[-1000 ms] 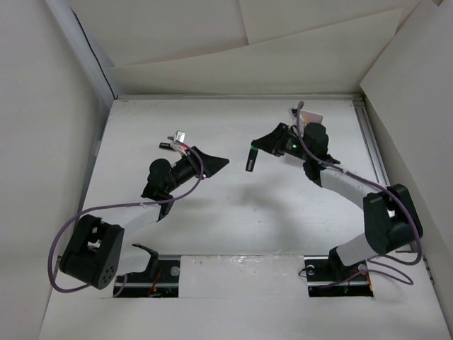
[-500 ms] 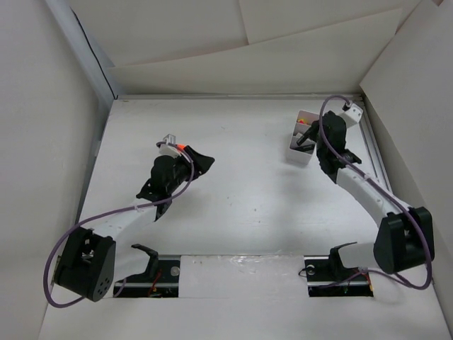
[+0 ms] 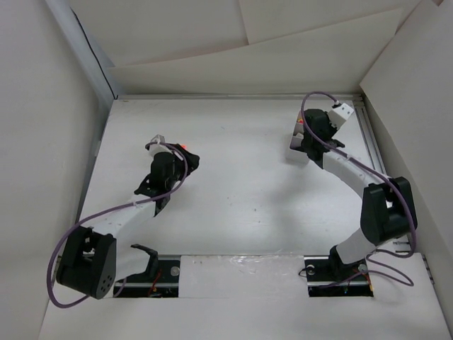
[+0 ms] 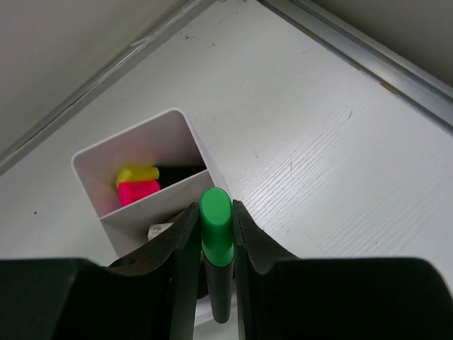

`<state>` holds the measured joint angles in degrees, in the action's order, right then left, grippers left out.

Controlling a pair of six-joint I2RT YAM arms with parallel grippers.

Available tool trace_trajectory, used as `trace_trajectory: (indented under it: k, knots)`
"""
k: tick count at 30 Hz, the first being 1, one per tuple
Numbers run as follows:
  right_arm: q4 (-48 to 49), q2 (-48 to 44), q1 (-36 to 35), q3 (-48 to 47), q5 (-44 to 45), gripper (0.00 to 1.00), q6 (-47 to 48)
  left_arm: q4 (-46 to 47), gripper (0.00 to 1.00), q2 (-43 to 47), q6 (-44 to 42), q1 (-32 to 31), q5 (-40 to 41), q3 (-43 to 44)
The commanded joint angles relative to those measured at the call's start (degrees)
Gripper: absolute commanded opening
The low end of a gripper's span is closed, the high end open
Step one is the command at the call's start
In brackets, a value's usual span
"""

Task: Sort the stationery into containers
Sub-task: Place the stationery in the storage box.

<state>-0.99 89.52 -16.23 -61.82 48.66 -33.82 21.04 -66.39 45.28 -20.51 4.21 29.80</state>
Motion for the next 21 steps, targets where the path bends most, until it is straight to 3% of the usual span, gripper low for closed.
trace_trajectory:
  k: [1, 5, 12, 17, 21]
  knots:
    - [0.47, 1.71, -1.17, -3.04, 3.10, 0.05, 0.60, -2.22, 0.58, -2.33, 0.07, 0.12, 6.76, 3.77]
    - [-0.06, 3.65, -2.31, -4.27, 3.71, 0.06, 0.60, -5.83, 0.58, -5.67, 1.83, 0.12, 11.16, 6.40]
    - [-0.68, 5.58, -2.93, -4.80, 3.63, 0.20, 0.60, -7.50, 0.57, -11.29, 3.59, 0.12, 16.26, 9.57]
    - [-0.68, 5.58, -2.93, -5.33, 3.10, 0.37, 0.60, -7.60, 0.57, -14.64, 4.82, 3.98, 13.99, 10.98]
    - [-0.68, 5.06, -3.46, -5.33, 2.05, 0.41, 0.60, -7.06, 0.57, -16.31, 5.96, 8.03, 9.42, 10.45]
